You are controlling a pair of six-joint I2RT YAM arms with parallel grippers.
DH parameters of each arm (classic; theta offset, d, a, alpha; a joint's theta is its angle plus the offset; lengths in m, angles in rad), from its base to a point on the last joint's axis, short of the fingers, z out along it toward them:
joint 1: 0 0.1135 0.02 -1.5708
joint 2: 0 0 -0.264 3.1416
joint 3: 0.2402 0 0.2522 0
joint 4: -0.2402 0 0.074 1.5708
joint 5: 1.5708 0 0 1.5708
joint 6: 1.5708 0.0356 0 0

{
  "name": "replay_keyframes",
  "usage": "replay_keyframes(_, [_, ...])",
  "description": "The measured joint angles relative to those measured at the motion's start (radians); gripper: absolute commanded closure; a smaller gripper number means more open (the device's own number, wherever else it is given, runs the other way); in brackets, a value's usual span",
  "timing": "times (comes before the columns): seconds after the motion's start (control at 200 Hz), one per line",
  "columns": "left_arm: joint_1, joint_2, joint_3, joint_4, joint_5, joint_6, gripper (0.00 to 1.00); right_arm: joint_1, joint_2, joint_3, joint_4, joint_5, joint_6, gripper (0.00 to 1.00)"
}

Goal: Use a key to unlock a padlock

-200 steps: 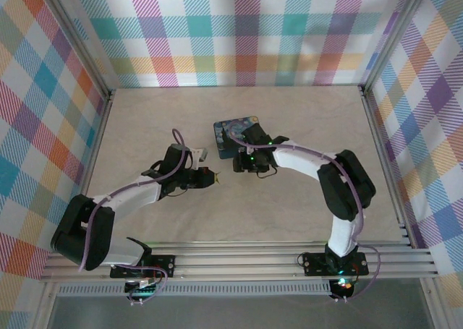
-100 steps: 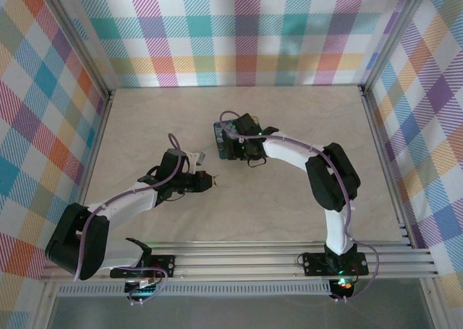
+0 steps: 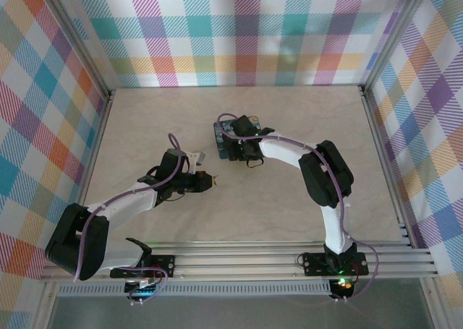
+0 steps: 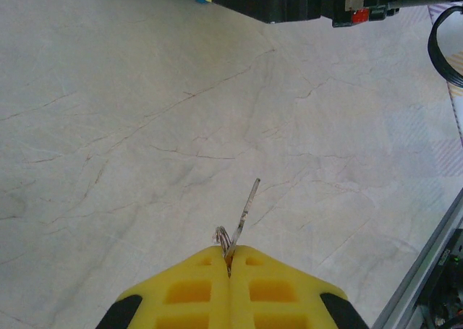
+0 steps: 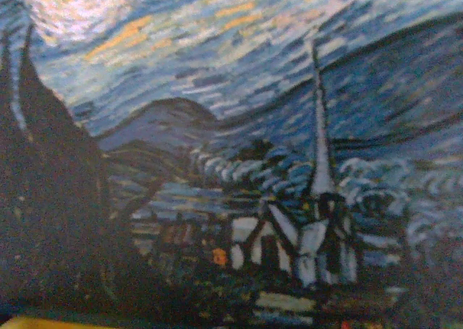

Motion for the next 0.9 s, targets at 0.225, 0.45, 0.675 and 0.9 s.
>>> replay_keyframes(0.225, [0.001,0.000,-0.004,0.000,0.000,0.000,1.00,0.000,0.000,0.000,0.012,0.013,-0.018,0.47])
replay_keyframes(0.45, [0.001,0.000,-0.004,0.000,0.000,0.000,1.00,0.000,0.003,0.000,0.023,0.019,-0.037,0.55])
replay_keyframes(0.675, [0.001,0.000,-0.004,0.000,0.000,0.003,1.00,0.000,0.010,0.000,0.046,0.018,-0.049,0.52])
replay_keyframes(0.9, [0.001,-0.005,-0.006,0.000,-0.001,0.003,1.00,0.000,0.041,0.000,0.062,0.018,-0.052,0.52])
